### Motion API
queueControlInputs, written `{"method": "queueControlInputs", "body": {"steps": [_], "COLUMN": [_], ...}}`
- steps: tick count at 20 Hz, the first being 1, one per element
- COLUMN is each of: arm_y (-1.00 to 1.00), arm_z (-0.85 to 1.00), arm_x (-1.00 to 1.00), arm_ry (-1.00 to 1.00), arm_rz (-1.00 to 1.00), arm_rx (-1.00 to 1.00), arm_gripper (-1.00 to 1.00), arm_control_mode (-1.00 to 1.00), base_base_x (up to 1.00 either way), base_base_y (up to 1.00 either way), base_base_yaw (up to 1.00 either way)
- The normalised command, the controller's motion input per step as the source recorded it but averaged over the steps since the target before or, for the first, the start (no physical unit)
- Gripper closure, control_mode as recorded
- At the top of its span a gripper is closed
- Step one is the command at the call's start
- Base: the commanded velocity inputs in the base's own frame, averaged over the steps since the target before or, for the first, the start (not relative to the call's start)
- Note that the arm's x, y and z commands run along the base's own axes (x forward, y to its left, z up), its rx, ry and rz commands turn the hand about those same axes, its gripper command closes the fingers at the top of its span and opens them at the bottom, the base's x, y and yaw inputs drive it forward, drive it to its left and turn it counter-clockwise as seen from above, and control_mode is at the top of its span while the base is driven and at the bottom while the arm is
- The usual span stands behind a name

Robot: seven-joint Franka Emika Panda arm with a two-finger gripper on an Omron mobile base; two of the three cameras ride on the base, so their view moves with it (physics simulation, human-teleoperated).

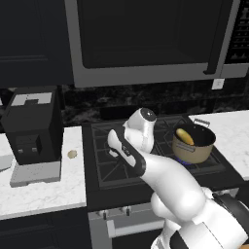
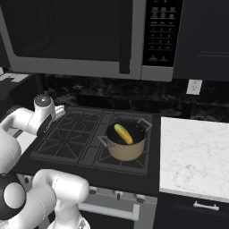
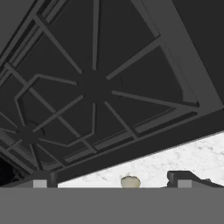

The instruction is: Put the cucumber and garlic in the pot. Retrieve the spatula and lightly stir the vegetables in the pot.

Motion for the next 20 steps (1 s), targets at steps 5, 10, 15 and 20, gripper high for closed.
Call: {"method": "queueControlInputs", "body": {"steps": [5,10,15,20], "arm_y": [0.64,0.50,0.51,0.50], "arm_z": [0.00,-0.05,-0.21,-0.19], "arm_x": [0.11,0.14,0.02,0.07], "arm_ry": [0.23,0.16,0.04,0.06], "arm_rz": [0.00,0.00,0.00,0.00], "arm_rx": [0.00,-0.01,-0.01,-0.02], "arm_gripper": [-1.00,-1.00,-1.00,-1.00], "arm_control_mode": [-1.00,-1.00,-1.00,-1.00], "base_base_x": [0.00,0.00,0.00,0.00], "base_base_y": [0.00,0.00,0.00,0.00], "base_base_yaw": [0.00,0.00,0.00,0.00]}}
